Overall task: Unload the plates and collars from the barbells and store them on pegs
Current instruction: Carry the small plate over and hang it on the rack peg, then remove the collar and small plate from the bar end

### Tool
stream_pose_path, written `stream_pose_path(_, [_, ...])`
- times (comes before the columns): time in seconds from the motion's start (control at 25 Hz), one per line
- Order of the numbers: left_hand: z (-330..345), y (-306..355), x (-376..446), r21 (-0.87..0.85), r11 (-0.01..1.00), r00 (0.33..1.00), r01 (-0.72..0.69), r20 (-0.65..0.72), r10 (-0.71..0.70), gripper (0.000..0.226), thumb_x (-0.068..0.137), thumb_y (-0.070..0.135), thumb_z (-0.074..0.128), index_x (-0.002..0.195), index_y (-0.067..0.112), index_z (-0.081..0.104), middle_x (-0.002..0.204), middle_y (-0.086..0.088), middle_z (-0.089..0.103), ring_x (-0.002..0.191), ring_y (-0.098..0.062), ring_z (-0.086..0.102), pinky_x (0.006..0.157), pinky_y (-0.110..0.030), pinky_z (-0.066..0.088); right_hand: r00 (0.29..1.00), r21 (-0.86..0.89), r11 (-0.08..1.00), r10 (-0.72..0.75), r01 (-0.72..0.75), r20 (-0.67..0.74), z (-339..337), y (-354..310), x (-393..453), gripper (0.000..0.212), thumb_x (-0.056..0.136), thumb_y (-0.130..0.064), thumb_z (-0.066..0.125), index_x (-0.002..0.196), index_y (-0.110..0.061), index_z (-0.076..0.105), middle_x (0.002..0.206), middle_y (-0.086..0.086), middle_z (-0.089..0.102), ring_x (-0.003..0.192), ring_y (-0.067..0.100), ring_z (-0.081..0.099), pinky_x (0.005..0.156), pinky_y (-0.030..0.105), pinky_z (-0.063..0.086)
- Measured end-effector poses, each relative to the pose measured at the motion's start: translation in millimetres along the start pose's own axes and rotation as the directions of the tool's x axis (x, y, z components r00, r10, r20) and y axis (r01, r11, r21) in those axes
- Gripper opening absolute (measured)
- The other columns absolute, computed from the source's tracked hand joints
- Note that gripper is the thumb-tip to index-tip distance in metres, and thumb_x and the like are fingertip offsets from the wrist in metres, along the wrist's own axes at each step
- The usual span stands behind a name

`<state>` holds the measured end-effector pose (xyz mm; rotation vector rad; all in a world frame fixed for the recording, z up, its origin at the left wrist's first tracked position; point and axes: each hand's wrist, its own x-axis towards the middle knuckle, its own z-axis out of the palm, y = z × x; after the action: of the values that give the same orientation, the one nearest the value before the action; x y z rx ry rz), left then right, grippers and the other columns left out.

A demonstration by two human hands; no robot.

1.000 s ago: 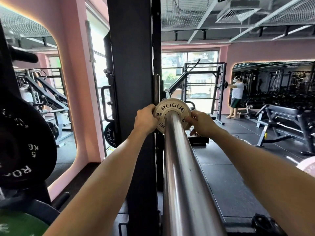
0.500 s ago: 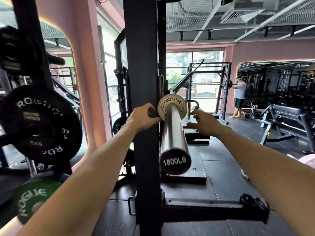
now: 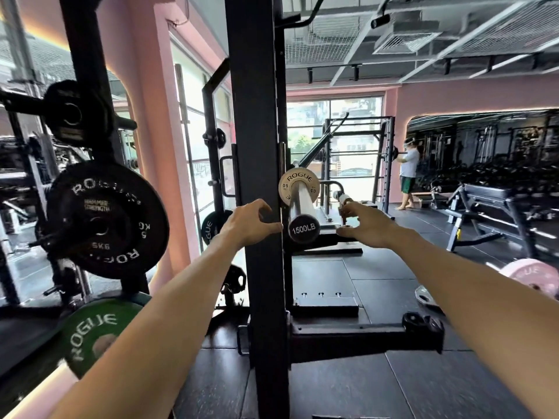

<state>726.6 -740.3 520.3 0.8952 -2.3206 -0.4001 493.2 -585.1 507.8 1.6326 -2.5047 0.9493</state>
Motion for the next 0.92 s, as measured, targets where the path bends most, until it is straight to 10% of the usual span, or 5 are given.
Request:
stream_pose_path(0.52, [82,97,-75,-0.139,0.985,0.961,-0.103,0.241,0.135,0.052,0.077,0.055,0.072,0.118,0.027,0.058,0.108,0.002,0.061,0.098,-0.018,0.057,0.087,-0.032,0.047,0.967,-0.041,0.966,0.256,-0.256,-0.009,-51,55,-161,0.072,0.082,-0.046,0.07,0.142,-0.026,0.035,0.147,0.003,0.043,0.127,0.025,0.048,0.104,0.038,0.041])
stream_pose_path(0.92, [167,236,-37,-0.243,0.959,0.94,-0.147,0.267,0.212,0.045,0.083,0.043,0.072,0.119,0.019,0.057,0.096,0.002,0.064,0.071,-0.004,0.06,0.054,-0.011,0.04,0.93,-0.101,0.925,0.361,-0.366,-0.07,-145,186,-184,0.075,0.081,-0.041,0.073,0.144,-0.022,0.034,0.143,0.006,0.048,0.127,0.026,0.048,0.104,0.037,0.04])
